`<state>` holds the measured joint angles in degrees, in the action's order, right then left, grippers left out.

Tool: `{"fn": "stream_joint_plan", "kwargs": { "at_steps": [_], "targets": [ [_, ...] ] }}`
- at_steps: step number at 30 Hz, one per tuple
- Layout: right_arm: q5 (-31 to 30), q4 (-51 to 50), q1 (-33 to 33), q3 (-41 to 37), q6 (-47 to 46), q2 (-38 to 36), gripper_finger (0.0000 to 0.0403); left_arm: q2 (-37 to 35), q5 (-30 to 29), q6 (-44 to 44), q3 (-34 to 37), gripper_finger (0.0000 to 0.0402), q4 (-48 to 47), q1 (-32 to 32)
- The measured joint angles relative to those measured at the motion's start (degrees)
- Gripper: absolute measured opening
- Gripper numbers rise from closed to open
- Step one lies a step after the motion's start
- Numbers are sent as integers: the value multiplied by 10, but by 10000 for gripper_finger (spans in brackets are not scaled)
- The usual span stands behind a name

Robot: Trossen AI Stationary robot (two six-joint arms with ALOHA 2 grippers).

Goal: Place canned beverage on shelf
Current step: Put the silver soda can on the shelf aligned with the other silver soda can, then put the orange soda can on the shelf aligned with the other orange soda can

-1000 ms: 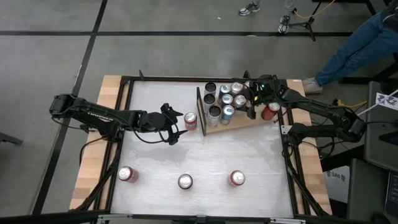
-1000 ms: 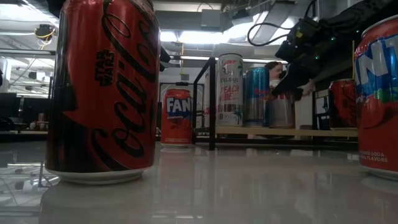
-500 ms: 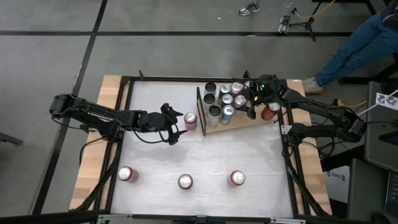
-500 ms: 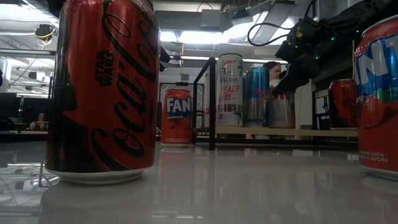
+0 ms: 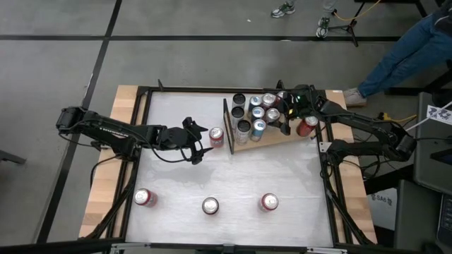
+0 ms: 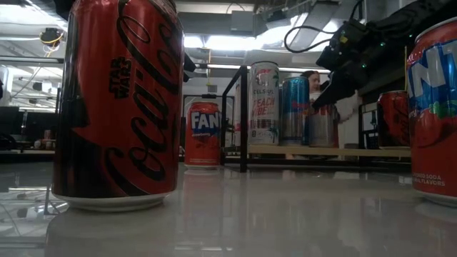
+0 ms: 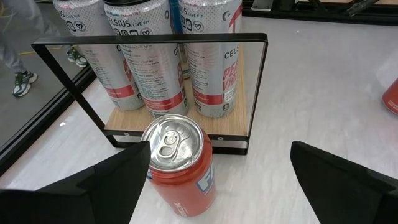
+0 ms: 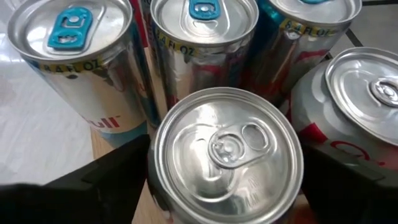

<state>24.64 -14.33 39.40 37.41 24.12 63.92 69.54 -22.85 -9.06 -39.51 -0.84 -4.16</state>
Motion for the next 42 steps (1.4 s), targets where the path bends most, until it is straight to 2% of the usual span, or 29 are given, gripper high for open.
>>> {"fn": "stream_joint_plan", "kwargs": {
  "at_steps": [15,21,28,37,42],
  "targets": [
    [0,8,0,0,2,-1,356,0,0,0,0,380,0,0],
    [18,8,0,0,-16,-10,356,0,0,0,0,380,0,0],
    [25,7,0,0,-17,-54,356,0,0,0,0,380,0,0],
    [-4,7,0,0,-18,-127,356,0,0,0,0,380,0,0],
    [16,7,0,0,-84,-172,356,0,0,0,0,380,0,0]
  ]
}}
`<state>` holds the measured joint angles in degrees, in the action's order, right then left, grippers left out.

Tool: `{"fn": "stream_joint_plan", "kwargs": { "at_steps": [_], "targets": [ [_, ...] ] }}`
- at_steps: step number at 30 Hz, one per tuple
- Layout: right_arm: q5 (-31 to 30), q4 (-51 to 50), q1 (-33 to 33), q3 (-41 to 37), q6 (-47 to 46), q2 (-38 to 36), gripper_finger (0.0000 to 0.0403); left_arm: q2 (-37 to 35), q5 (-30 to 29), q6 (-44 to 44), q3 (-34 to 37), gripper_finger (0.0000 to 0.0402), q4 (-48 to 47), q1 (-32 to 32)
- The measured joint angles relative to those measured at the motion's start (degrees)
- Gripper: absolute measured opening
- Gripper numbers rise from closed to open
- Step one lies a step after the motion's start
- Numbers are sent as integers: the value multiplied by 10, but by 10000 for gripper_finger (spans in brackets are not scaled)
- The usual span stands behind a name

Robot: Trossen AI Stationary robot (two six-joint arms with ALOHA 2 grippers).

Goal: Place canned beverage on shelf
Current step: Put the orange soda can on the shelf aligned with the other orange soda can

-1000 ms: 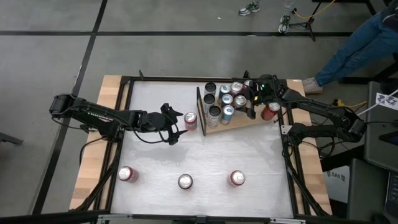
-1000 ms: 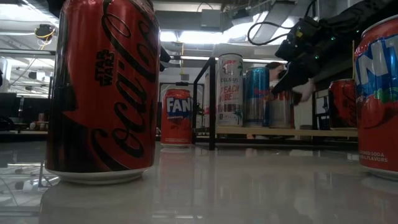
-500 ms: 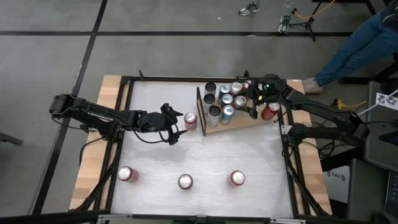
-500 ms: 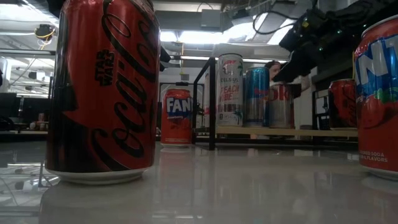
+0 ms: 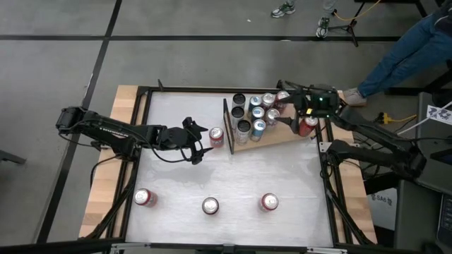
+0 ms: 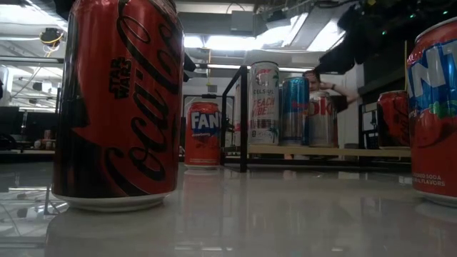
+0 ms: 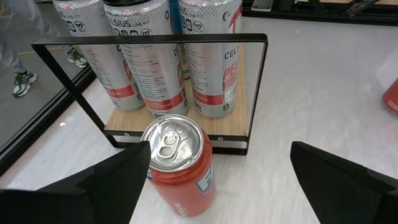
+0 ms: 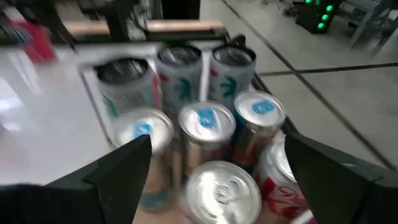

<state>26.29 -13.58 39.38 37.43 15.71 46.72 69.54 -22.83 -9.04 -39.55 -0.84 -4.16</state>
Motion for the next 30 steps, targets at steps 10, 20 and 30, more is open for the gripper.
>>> {"fn": "stream_joint_plan", "kwargs": {
  "at_steps": [10,20,30],
  "targets": [
    [127,0,0,0,-170,-55,356,0,0,0,0,380,0,0],
    [209,0,0,0,-185,-57,356,3,-37,-57,0,380,29,13],
    [213,1,0,0,-206,-57,356,66,-40,-73,0,380,34,40]
  ]
}}
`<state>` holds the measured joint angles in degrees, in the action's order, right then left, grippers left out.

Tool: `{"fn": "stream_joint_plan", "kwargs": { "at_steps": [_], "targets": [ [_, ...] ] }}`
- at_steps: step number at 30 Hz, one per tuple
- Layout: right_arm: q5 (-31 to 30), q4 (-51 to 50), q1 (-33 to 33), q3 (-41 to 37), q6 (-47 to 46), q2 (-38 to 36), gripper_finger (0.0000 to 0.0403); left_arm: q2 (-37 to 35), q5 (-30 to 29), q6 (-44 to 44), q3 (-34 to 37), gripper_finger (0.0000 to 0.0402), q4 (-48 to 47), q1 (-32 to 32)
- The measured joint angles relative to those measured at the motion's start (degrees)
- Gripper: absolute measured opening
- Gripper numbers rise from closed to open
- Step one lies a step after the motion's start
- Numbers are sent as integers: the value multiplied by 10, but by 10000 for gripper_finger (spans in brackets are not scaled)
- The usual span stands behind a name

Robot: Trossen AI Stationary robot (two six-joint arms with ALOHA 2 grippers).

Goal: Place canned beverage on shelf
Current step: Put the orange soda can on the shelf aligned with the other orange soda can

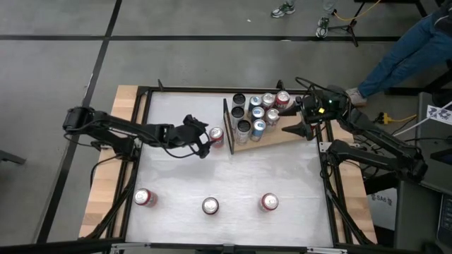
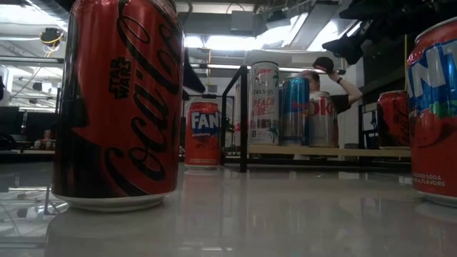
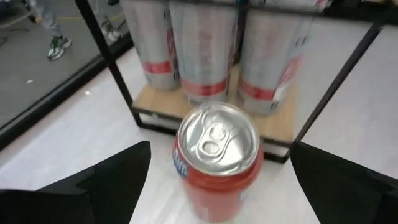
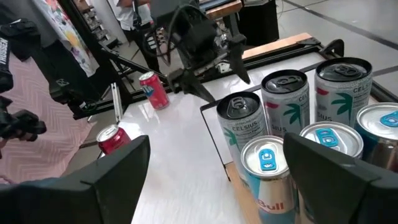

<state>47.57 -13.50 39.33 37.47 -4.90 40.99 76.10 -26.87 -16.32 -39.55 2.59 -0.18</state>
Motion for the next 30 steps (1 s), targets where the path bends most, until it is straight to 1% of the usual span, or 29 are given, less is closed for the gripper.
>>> {"fn": "stream_joint_plan", "kwargs": {
  "at_steps": [7,14,20,27,30],
  "targets": [
    [0,0,0,0,0,0,356,44,8,3,0,380,8,2],
    [0,0,0,0,0,0,356,88,0,4,0,380,19,9],
    [-1,0,0,0,0,0,356,128,0,4,0,380,61,18],
    [-5,0,0,0,1,0,356,140,-7,4,0,380,72,18],
    [-11,-1,0,0,1,0,356,140,-7,4,0,373,77,18]
  ]
}}
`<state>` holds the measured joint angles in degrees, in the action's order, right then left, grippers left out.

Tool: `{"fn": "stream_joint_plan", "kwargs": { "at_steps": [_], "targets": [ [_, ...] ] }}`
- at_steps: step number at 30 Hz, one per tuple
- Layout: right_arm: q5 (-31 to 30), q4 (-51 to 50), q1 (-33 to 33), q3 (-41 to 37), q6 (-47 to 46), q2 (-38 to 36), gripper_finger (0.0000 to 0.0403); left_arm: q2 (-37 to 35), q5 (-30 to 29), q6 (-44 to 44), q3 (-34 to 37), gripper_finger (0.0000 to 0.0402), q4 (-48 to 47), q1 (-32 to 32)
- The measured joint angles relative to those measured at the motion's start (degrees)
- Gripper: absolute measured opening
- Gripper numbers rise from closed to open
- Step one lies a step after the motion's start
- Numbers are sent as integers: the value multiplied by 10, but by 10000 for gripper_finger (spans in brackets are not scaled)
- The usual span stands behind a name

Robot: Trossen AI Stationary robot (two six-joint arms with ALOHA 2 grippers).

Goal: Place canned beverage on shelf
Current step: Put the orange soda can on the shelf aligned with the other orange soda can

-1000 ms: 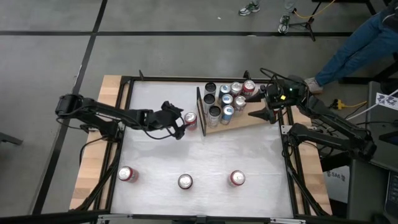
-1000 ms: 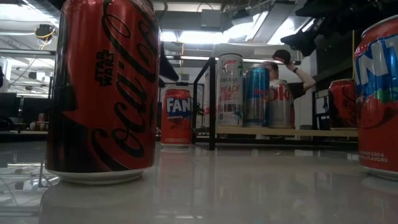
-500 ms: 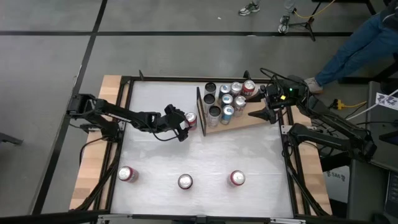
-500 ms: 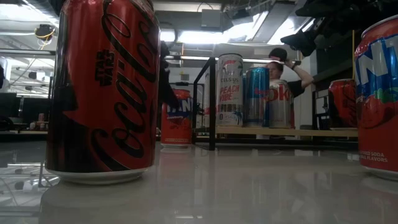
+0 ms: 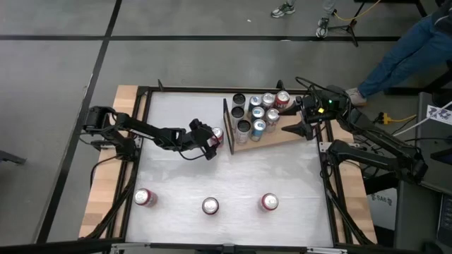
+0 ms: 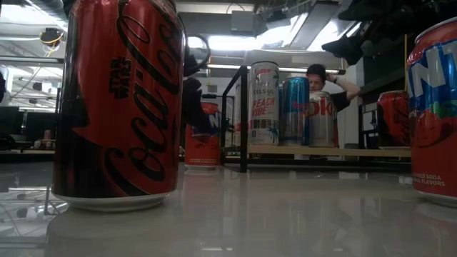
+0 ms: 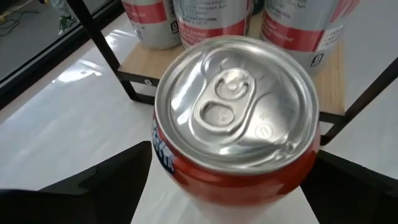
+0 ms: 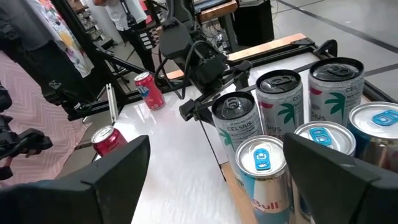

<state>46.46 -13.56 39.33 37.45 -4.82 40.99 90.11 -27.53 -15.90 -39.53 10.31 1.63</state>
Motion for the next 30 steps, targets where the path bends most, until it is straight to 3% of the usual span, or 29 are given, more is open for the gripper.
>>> {"fn": "stream_joint_plan", "kwargs": {
  "at_steps": [13,22,30],
  "targets": [
    [-5,0,0,0,0,0,356,0,0,0,0,281,2,0],
    [-8,-4,-7,0,-4,0,356,-14,12,20,1,264,-9,-24],
    [-130,2,-122,0,-12,0,356,-60,50,14,1,262,-6,-68]
  ]
}}
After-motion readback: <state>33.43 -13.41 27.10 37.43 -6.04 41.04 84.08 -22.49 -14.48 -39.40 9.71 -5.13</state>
